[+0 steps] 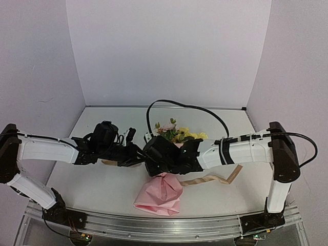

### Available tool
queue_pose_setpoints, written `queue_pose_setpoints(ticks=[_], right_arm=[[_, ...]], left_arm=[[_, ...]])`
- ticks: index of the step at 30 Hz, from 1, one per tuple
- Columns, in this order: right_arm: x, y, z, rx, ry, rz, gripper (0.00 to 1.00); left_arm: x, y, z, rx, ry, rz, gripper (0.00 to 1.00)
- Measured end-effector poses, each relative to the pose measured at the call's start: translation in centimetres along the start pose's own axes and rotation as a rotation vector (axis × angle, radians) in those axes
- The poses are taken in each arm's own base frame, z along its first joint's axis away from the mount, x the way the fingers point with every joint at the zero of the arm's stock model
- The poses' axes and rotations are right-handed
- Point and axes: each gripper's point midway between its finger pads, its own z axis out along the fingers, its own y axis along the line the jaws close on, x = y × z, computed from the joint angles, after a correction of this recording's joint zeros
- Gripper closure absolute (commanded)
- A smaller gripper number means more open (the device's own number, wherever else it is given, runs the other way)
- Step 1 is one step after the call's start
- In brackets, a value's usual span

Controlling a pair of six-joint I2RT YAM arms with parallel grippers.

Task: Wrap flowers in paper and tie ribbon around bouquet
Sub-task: Pass from the left arm to the right, then pass from the right arm to the left

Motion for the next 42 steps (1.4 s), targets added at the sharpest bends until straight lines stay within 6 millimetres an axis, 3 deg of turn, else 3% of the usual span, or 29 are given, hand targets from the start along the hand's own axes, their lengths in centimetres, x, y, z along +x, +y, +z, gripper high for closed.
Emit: queue_pose_setpoints(ticks=[7, 13, 20, 27, 42], right_arm=[[1.7, -2.6, -0.6, 0.080, 0.002, 0.076, 1.00], [2.1, -4.3, -1.7, 0.121, -0.023, 0.146, 1.00], [2.0, -4.5, -1.8, 0.126, -0.041, 0.207, 1.00], [2.9, -5.2, -1.5, 0.129, -0.036, 0.250, 1.00], [2.3, -5.0, -1.4, 0.083, -0.063, 0.310, 1.00]], left_arm=[[0.1, -0.5, -0.4, 0.001, 0.015, 0.036, 0.56], [-2.1, -2.3, -1.5, 0.010, -0.032, 0.086, 0.49], [-3.9, 0.1, 0.8, -0.128, 0.028, 0.217, 0.47], [-3.2, 1.9, 3.4, -0.158, 0.145, 0.358, 0.40], [-1.1, 3.1, 5.2, -0.114, 0.255, 0.400, 0.39]])
